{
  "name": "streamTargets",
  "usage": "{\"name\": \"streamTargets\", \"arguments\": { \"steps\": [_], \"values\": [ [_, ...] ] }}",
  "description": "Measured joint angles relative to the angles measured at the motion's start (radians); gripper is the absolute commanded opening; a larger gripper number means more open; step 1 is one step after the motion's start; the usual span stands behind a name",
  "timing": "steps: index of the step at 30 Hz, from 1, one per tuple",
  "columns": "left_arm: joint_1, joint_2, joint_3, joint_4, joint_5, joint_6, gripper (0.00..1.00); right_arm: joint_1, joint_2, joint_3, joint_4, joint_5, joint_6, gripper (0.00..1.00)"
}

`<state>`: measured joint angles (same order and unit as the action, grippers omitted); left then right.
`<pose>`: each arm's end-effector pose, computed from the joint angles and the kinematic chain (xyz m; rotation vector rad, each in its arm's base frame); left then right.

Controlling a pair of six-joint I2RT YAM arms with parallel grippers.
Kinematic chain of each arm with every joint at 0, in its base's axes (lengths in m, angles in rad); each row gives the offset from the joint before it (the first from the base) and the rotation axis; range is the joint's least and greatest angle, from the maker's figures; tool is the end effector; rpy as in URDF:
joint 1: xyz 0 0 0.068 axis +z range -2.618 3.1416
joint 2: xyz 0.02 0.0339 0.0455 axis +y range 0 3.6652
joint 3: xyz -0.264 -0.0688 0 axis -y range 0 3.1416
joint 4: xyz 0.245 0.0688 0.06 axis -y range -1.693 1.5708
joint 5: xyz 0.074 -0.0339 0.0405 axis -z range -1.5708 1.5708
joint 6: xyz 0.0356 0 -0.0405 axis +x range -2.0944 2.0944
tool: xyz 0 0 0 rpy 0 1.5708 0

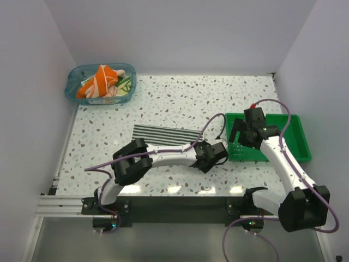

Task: Fold and stack the towels
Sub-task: Neatly place the folded towel into the bin

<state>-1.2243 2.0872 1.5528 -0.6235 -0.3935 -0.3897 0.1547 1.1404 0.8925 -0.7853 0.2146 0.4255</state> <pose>0.1604 -0.4042 0.1720 0.9462 2.3997 -0.0345 0.2164 0.0261 0.2580 0.4219 2.5330 -0.0627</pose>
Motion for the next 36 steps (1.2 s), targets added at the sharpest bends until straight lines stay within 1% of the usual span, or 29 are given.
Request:
{"name": "streamTargets", "arguments": {
  "steps": [3,9,10,12,13,15,16,17,18,23,28,32,36],
  "values": [
    [0.0,0.024,0.005,0.002,-0.019,0.012,0.63,0.0,0.0,-0.001,0.001,-0.006,0.002,0.99],
    [0.0,0.032,0.004,0.021,-0.057,0.016,0.54,0.0,0.0,-0.005,0.016,-0.031,0.003,0.99],
    [0.0,0.032,0.002,0.024,-0.062,0.016,0.48,0.0,0.0,-0.008,0.018,-0.034,0.005,0.99],
    [0.0,0.033,-0.007,0.038,-0.075,0.014,0.4,0.0,0.0,-0.015,0.021,-0.045,0.005,0.99],
    [0.001,0.033,-0.012,0.044,-0.081,0.013,0.31,0.0,0.0,-0.017,0.023,-0.05,0.005,0.99],
    [0.005,0.033,-0.026,0.063,-0.088,0.01,0.2,0.0,0.001,-0.018,0.024,-0.058,0.006,0.99],
    [0.01,0.029,-0.037,0.078,-0.092,0.01,0.08,0.0,0.001,-0.018,0.026,-0.066,0.006,0.99],
    [0.014,0.023,-0.051,0.094,-0.094,0.008,0.01,0.0,0.001,-0.018,0.029,-0.074,0.007,0.99],
    [0.019,0.016,-0.064,0.107,-0.093,0.009,0.0,0.0,0.002,-0.018,0.032,-0.08,0.008,0.99],
    [0.062,-0.066,-0.187,0.207,-0.066,0.004,0.0,0.0,0.009,-0.018,0.06,-0.148,0.031,0.99],
    [0.129,-0.174,-0.313,0.242,-0.005,-0.019,0.0,0.001,0.049,-0.018,0.139,-0.276,0.097,0.99],
    [0.165,-0.22,-0.34,0.245,0.021,-0.023,0.0,0.019,0.091,-0.018,0.222,-0.36,0.162,0.99],
    [0.176,-0.262,-0.351,0.25,0.033,-0.034,0.0,0.067,0.152,-0.018,0.32,-0.417,0.237,0.99]
  ]
}}
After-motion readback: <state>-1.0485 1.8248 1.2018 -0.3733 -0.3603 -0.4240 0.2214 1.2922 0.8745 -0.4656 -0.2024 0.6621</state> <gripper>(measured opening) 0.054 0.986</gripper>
